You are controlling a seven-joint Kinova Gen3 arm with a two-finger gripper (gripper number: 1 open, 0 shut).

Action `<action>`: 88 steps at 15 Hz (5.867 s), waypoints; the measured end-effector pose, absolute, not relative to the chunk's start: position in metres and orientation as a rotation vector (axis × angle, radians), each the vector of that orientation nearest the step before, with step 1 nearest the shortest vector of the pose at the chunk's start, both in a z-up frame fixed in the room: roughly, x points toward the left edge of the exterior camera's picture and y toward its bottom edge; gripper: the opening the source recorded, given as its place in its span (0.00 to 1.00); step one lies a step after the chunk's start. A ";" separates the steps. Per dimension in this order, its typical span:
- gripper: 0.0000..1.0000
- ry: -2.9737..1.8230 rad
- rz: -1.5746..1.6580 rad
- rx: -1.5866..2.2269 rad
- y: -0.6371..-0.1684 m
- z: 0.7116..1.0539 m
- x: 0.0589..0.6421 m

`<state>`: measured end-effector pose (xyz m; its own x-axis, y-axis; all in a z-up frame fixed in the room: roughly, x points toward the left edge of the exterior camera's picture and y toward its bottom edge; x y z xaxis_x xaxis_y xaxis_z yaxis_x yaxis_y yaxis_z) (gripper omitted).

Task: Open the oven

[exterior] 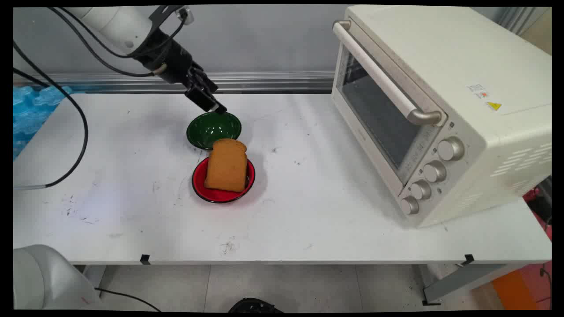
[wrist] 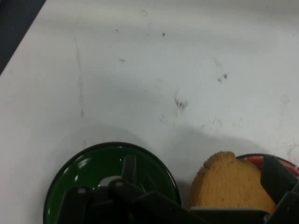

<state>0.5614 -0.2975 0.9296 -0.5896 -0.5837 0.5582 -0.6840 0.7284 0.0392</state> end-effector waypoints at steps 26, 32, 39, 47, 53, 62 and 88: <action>0.00 -2.262 0.224 0.879 -0.398 0.998 0.429; 0.00 -2.227 0.223 0.863 -0.417 1.012 0.404; 0.00 -2.181 0.215 0.862 -0.435 1.021 0.378; 0.00 -2.134 0.200 0.873 -0.453 1.019 0.350; 0.00 -2.120 0.181 0.886 -0.461 1.008 0.337; 0.00 -2.111 0.155 0.897 -0.468 0.990 0.323; 0.00 -2.223 0.120 0.881 -0.436 0.962 0.347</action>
